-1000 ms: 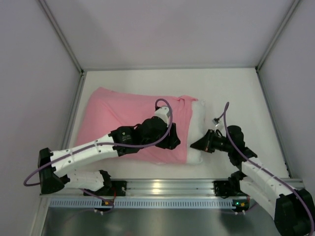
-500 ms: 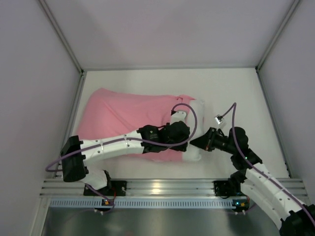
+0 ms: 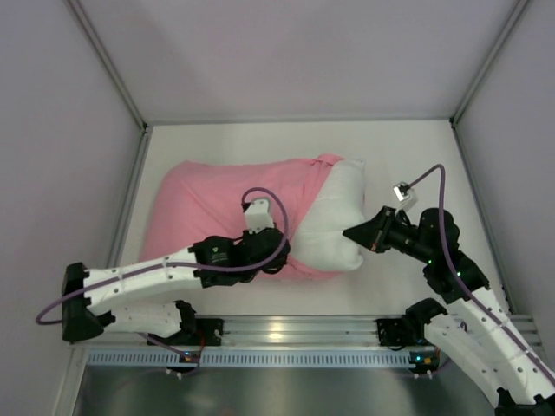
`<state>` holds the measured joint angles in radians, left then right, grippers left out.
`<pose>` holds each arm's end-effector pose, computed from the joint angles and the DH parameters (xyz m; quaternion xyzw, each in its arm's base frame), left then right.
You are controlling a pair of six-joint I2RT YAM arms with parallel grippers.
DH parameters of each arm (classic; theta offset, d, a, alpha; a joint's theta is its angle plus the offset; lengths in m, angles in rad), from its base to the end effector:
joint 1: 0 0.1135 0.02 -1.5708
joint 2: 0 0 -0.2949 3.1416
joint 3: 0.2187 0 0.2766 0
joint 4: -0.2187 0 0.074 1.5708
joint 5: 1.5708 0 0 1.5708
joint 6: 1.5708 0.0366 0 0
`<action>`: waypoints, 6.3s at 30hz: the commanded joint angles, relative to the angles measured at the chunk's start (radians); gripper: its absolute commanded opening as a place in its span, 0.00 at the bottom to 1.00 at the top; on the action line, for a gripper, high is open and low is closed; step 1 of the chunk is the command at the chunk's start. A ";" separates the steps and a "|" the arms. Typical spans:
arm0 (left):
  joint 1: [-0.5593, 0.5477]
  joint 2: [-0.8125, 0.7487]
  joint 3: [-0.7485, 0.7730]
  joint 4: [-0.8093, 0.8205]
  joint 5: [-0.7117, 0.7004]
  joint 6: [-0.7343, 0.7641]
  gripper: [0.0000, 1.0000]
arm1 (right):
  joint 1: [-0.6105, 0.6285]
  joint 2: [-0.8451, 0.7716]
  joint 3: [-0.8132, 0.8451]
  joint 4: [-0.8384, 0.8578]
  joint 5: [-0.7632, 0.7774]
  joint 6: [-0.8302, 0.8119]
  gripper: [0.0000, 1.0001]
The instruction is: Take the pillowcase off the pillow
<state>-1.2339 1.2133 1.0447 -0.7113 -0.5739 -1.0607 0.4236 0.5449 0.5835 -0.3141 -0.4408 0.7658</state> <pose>0.1046 -0.2386 0.3229 -0.0174 0.9074 -0.1866 0.3762 0.1197 0.0711 0.3076 0.0025 0.7893 0.4743 0.3900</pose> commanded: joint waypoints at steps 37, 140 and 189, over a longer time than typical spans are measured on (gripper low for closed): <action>0.200 0.575 0.919 -0.165 0.057 0.784 0.98 | -0.008 -0.212 -0.014 -0.319 0.080 -0.165 0.95; 0.499 -0.594 -0.304 0.107 0.792 0.189 0.91 | 0.465 0.111 0.357 -0.253 1.077 -0.172 0.00; 0.066 -0.414 -0.111 -0.268 -0.380 -0.035 0.00 | 0.053 0.224 0.388 -0.215 0.678 -0.217 0.00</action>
<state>-1.1957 0.7521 0.8982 -0.8997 -0.7769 -1.2007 0.5194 0.7712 1.0306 -0.6262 0.3679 0.4889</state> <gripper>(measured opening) 0.009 0.060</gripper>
